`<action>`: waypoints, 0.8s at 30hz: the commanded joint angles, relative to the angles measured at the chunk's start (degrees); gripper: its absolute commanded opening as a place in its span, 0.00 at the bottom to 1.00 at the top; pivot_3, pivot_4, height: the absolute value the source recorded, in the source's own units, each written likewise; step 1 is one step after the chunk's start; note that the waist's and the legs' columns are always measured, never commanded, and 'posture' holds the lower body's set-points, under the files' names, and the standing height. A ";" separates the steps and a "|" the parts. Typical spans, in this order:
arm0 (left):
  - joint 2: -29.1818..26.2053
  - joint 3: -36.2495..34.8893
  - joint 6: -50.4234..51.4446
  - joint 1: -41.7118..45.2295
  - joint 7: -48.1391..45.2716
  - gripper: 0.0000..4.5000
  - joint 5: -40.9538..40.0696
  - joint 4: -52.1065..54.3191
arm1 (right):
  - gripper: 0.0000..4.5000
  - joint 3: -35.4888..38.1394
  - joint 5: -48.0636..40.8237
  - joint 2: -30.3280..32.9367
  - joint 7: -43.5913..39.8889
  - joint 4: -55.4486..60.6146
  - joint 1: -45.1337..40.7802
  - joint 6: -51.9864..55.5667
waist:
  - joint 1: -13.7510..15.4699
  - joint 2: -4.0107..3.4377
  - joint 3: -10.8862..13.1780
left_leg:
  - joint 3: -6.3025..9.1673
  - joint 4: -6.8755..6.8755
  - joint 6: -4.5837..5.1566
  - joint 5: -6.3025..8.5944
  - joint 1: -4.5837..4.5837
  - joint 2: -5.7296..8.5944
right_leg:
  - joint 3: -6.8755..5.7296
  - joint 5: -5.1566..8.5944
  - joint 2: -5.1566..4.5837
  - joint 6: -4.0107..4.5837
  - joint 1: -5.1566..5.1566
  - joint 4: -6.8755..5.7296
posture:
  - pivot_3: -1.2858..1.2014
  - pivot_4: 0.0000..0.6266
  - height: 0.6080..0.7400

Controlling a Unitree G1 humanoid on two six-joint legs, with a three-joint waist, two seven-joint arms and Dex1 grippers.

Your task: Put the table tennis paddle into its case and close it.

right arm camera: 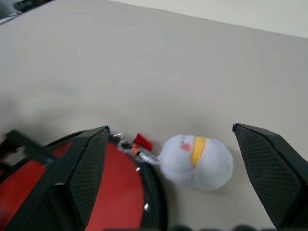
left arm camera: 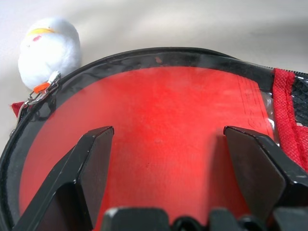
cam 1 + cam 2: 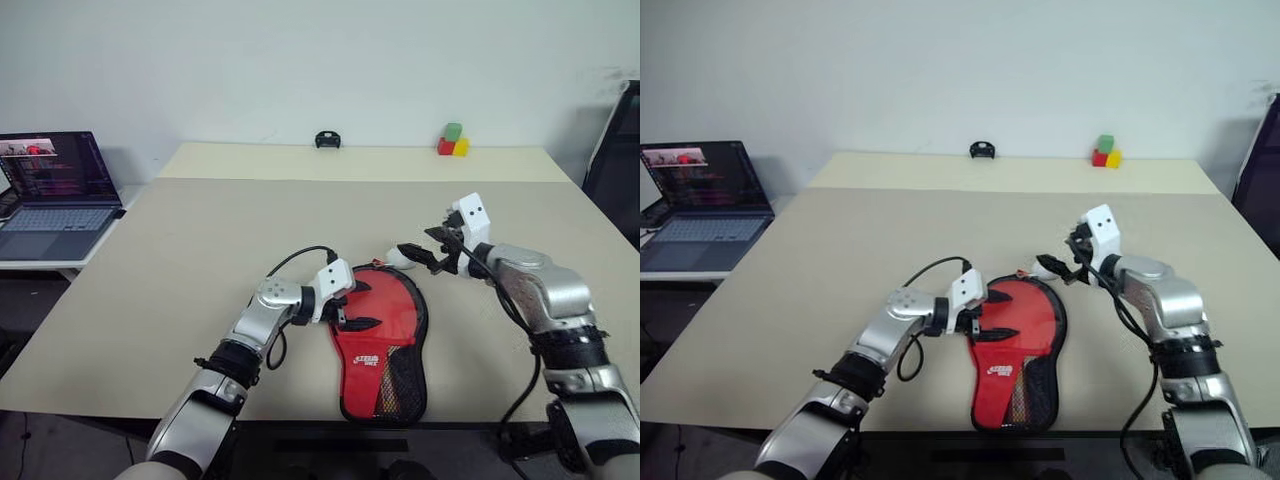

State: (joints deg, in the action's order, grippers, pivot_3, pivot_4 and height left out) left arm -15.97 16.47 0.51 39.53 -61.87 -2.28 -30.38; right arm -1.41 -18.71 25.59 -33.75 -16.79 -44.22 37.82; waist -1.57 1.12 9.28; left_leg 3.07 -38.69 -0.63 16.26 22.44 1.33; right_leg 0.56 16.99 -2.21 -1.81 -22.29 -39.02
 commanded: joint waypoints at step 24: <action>-0.27 0.82 -0.42 -0.87 1.49 0.89 1.49 -0.04 | 0.91 4.12 7.06 -9.70 1.17 -38.06 -13.37 -19.92 | -0.21 -0.07 -0.02 | -0.05 0.01 -0.02 -0.01 -0.03 0.00 | 0.08 -0.01 -0.02 0.01 -0.01 -0.04 | 0.52 0.24 1.00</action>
State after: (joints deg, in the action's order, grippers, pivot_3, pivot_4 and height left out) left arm -16.03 16.50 0.49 38.64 -60.75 -2.28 -29.11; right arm 1.23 -11.45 15.90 -32.40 -56.75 -56.30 17.97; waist -1.78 1.05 9.25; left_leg 3.02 -38.69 -0.65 16.25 22.41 1.33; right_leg 0.64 16.98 -2.23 -1.81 -22.30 -39.07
